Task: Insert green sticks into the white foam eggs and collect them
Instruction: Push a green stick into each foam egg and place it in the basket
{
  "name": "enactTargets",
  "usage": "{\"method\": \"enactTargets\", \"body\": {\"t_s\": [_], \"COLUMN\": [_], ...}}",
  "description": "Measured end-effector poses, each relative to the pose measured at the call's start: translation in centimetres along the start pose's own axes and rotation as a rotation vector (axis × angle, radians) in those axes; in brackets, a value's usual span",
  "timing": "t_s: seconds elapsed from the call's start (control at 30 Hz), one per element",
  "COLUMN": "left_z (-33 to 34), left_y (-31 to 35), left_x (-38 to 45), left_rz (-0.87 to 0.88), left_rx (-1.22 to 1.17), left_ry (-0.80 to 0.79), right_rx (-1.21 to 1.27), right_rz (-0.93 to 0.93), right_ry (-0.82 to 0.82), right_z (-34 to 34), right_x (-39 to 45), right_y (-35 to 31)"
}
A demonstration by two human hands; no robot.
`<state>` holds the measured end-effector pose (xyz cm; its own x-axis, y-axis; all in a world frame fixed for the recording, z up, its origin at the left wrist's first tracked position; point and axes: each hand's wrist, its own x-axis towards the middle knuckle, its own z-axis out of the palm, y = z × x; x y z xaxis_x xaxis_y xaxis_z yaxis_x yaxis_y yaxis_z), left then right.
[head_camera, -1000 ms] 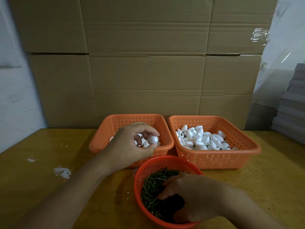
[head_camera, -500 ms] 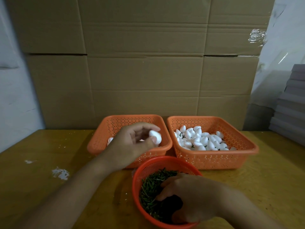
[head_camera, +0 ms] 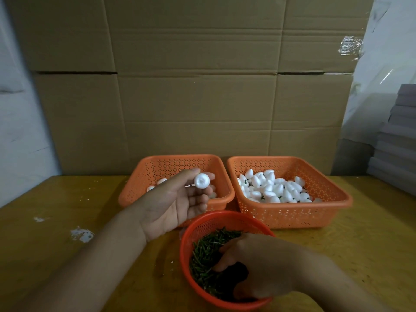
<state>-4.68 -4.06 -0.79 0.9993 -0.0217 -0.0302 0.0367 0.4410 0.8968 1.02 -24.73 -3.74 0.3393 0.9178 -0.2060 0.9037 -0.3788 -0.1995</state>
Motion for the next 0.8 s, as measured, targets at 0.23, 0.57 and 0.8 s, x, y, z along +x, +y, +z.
{"method": "enactTargets", "body": {"t_s": [0.23,0.57,0.8], "left_z": [-0.2,-0.1,0.0], "left_y": [-0.2,0.0,0.1], "left_x": [0.2,0.0,-0.3], "left_rz": [-0.008,0.019,0.053], "left_rx": [0.027,0.064,0.028], "left_ry": [0.019,0.001,-0.039], "right_rx": [0.090,0.498,1.061], "right_rz": [0.032,0.017,-0.029], "right_ry": [0.104,0.396,0.483], "right_z": [-0.2,-1.2,-3.2], "right_x": [-0.1,-0.3,-1.8], "right_y": [0.6,1.0,0.5]}}
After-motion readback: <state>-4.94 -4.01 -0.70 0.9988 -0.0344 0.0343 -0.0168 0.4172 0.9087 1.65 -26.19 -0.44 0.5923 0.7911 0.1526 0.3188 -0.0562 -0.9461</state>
